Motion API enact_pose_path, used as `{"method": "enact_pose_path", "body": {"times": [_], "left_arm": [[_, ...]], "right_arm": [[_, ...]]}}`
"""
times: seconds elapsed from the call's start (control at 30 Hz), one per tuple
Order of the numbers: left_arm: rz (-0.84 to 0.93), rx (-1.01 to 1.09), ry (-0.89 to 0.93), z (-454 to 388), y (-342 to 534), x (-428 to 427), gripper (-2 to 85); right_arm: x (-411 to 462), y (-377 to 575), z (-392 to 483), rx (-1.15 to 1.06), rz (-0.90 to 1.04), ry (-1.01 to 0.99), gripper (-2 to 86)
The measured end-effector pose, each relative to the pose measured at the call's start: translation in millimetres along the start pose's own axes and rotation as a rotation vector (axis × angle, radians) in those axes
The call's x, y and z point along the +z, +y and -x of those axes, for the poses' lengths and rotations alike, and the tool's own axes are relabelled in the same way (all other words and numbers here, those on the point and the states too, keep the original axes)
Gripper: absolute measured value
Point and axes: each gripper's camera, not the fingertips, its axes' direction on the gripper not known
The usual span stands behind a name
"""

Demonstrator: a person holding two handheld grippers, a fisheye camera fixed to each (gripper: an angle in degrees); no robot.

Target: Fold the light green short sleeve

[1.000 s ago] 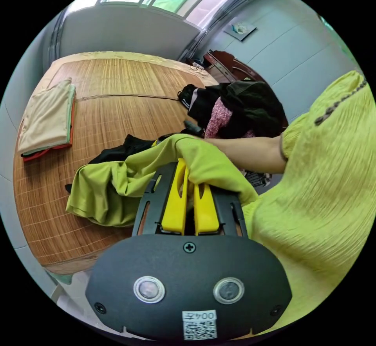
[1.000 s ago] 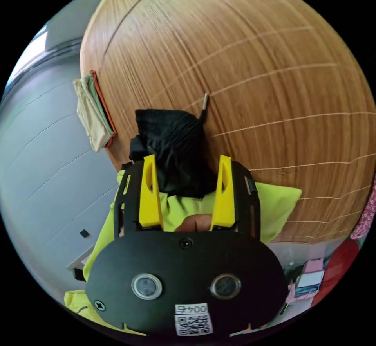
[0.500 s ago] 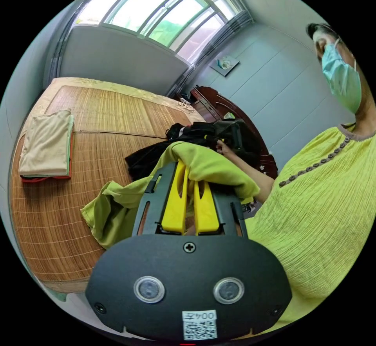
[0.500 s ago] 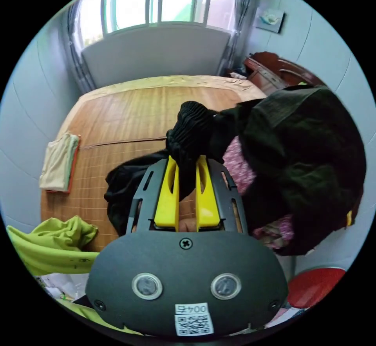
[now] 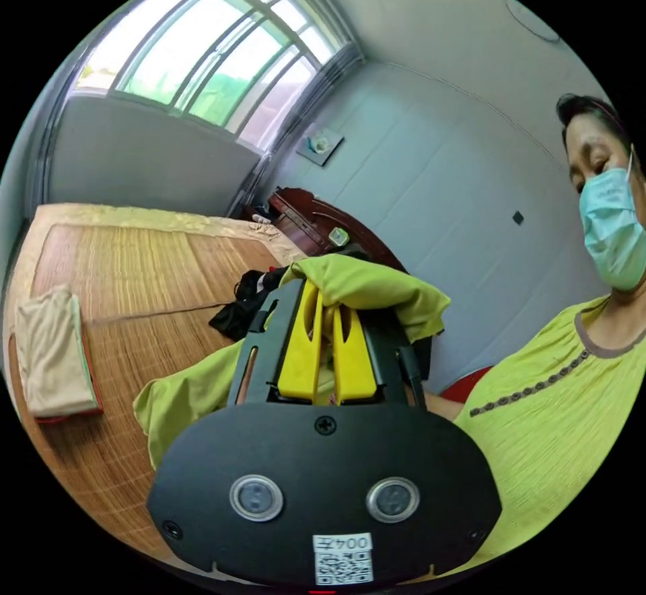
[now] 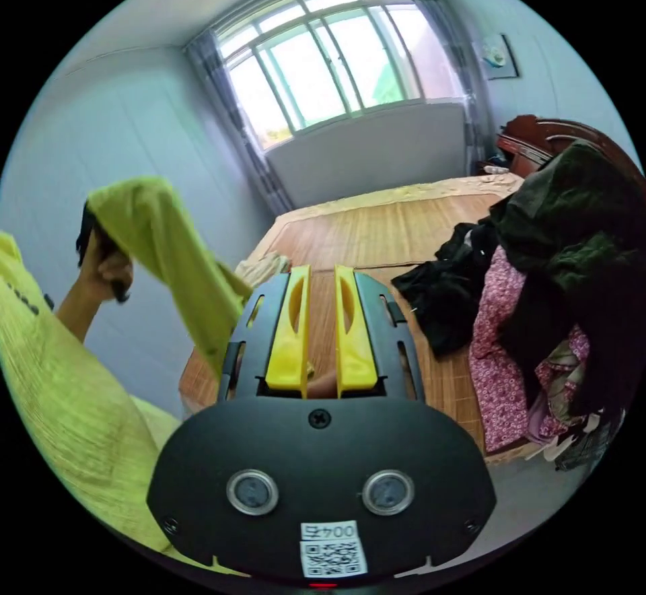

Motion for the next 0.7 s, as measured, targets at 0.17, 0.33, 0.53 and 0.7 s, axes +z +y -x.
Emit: {"method": "enact_pose_path", "body": {"times": [0.17,0.33,0.53,0.7], "left_arm": [[-0.067,0.014,0.001,-19,-50,-23,0.1],[-0.057,0.143,0.024,-69,-82,-37,0.1],[0.018,0.226,-0.090,-126,-106,-39,0.1],[0.058,0.205,-0.135,-136,-117,-43,0.2]], "right_arm": [[-13,18,75,-0.033,-0.017,-0.038,13.6],[-3,8,135,-0.061,-0.074,0.110,17.7],[-31,-75,223,-0.236,-0.404,0.213,18.6],[-7,-137,266,-0.326,-0.365,0.488,0.6]]}}
